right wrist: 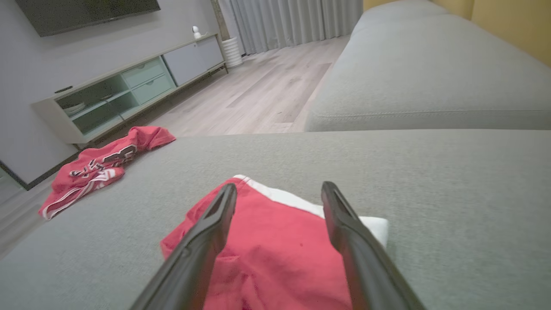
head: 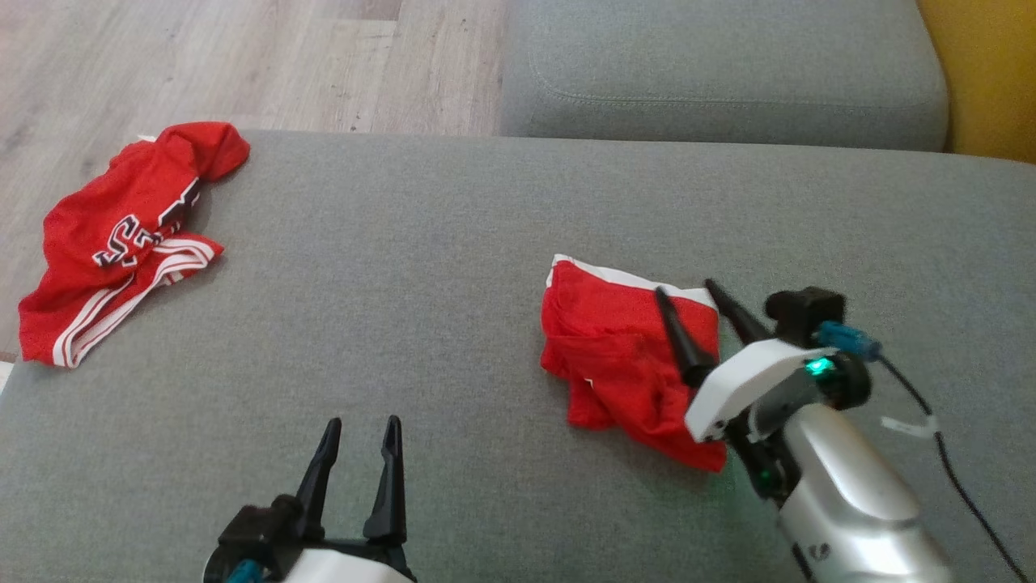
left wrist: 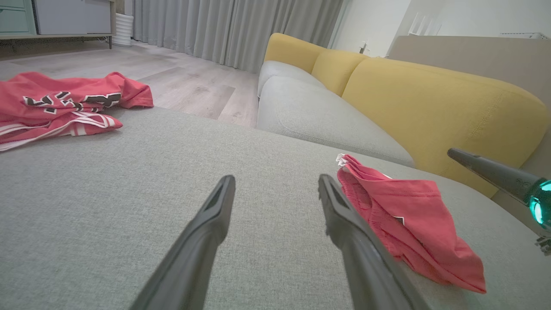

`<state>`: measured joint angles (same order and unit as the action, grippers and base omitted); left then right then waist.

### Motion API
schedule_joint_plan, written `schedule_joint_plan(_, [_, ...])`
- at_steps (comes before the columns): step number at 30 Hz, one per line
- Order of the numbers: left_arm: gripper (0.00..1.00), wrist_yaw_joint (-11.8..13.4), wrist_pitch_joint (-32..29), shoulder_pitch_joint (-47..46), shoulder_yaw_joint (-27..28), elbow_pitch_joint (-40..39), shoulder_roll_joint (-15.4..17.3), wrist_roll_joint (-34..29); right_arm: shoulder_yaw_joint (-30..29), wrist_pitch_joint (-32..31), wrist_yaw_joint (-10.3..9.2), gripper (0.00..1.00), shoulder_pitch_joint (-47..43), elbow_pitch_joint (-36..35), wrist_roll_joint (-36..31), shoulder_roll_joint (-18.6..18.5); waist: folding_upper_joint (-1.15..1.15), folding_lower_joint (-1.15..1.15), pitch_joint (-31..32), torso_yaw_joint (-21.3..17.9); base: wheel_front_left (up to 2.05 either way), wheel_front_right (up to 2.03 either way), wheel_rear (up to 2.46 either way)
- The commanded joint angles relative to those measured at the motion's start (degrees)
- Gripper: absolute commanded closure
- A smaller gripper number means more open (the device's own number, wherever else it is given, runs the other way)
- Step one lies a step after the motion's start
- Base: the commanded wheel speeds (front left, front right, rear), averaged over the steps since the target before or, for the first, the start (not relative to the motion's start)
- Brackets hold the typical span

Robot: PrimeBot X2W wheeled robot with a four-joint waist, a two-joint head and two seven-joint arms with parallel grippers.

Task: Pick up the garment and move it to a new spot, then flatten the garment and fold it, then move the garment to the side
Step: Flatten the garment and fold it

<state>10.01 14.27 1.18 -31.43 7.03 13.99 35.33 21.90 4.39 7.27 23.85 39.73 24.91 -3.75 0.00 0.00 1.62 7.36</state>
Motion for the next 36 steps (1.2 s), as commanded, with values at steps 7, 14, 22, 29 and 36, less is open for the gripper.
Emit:
schedule_joint_plan(7, [0.00,-0.1,0.4,-2.4,1.4,-1.7,0.1,-0.2,-6.7,-0.9,0.22,0.11,0.3,-1.4,-7.0,-0.7,0.00,0.00,-0.6,0.5,0.00,0.00,0.00])
schedule_joint_plan(14, [0.00,-0.1,0.3,-3.1,1.4,-1.7,0.2,-0.2,-6.2,-3.7,0.22,1.00,0.3,1.8,-10.6,-1.8,0.00,0.00,-1.7,1.9,0.00,0.00,0.00])
schedule_joint_plan(22, [0.00,0.0,0.4,-3.7,1.6,-1.4,0.2,-0.2,-0.8,-3.5,0.22,1.00,0.9,6.4,-9.2,-1.2,0.00,0.00,-2.8,3.4,0.00,0.00,0.00])
schedule_joint_plan(29, [0.00,0.0,0.5,-4.2,1.9,-1.4,0.1,-0.3,8.4,-2.2,0.22,1.00,1.9,6.9,-5.6,0.2,0.00,0.00,-3.4,4.0,0.00,0.00,0.00])
schedule_joint_plan(36, [0.00,0.0,0.5,-4.2,2.2,-1.5,0.0,-0.5,18.3,-2.5,0.22,1.00,2.8,5.6,-1.0,0.5,0.00,0.00,-3.7,3.7,0.00,0.00,0.00])
